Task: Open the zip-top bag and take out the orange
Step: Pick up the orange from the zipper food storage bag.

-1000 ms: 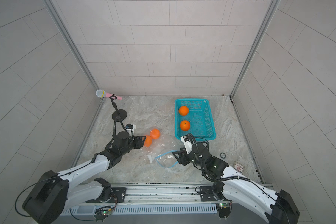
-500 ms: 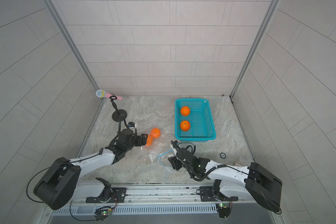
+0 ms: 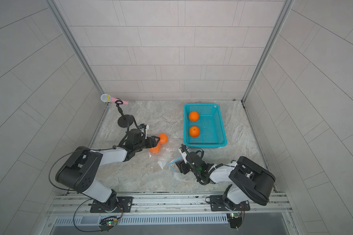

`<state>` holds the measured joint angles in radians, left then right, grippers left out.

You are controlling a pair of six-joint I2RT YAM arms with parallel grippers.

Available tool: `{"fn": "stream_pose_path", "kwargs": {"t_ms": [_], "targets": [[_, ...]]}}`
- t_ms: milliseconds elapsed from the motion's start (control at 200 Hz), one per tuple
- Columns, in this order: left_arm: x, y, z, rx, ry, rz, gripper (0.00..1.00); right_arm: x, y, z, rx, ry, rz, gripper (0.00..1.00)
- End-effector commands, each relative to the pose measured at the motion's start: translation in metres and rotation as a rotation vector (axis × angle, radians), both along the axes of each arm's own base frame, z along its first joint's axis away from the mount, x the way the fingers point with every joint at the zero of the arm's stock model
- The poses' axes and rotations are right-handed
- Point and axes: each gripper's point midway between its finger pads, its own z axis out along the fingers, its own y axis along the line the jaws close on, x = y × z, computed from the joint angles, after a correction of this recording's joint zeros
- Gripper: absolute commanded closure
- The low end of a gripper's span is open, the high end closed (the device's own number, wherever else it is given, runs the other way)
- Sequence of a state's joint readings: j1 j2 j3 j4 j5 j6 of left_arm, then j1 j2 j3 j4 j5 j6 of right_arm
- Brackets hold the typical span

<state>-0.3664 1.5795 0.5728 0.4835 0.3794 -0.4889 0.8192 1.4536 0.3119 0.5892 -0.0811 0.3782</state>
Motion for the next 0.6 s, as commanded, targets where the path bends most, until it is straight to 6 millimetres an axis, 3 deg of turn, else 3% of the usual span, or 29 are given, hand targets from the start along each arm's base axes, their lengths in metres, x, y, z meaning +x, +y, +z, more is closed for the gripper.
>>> {"fn": "stream_pose_path", "kwargs": {"t_ms": [0, 40, 175, 205, 275, 475, 595], "targets": [[0.000, -0.006, 0.013, -0.039, -0.031, -0.037, 0.43, 0.007, 0.007, 0.004, 0.060, -0.021, 0.000, 0.35], [0.001, -0.005, 0.014, -0.030, -0.033, -0.035, 0.56, 0.008, 0.007, -0.002, 0.055, -0.010, 0.000, 0.35], [0.000, -0.015, 0.016, -0.060, -0.021, -0.089, 0.83, 0.011, 0.006, -0.012, 0.084, -0.013, -0.014, 0.29], [0.001, -0.017, 0.017, -0.063, -0.018, -0.096, 1.00, 0.012, 0.006, -0.014, 0.089, -0.016, -0.013, 0.28], [0.001, -0.015, 0.025, -0.084, -0.025, -0.083, 1.00, 0.012, 0.008, -0.013, 0.100, -0.034, -0.001, 0.25], [-0.007, -0.004, 0.084, -0.097, -0.090, -0.047, 1.00, 0.003, 0.005, -0.005, 0.145, -0.144, 0.055, 0.16], [-0.013, -0.003, 0.109, -0.101, -0.097, -0.049, 1.00, 0.000, 0.006, -0.008, 0.159, -0.192, 0.086, 0.11]]}}
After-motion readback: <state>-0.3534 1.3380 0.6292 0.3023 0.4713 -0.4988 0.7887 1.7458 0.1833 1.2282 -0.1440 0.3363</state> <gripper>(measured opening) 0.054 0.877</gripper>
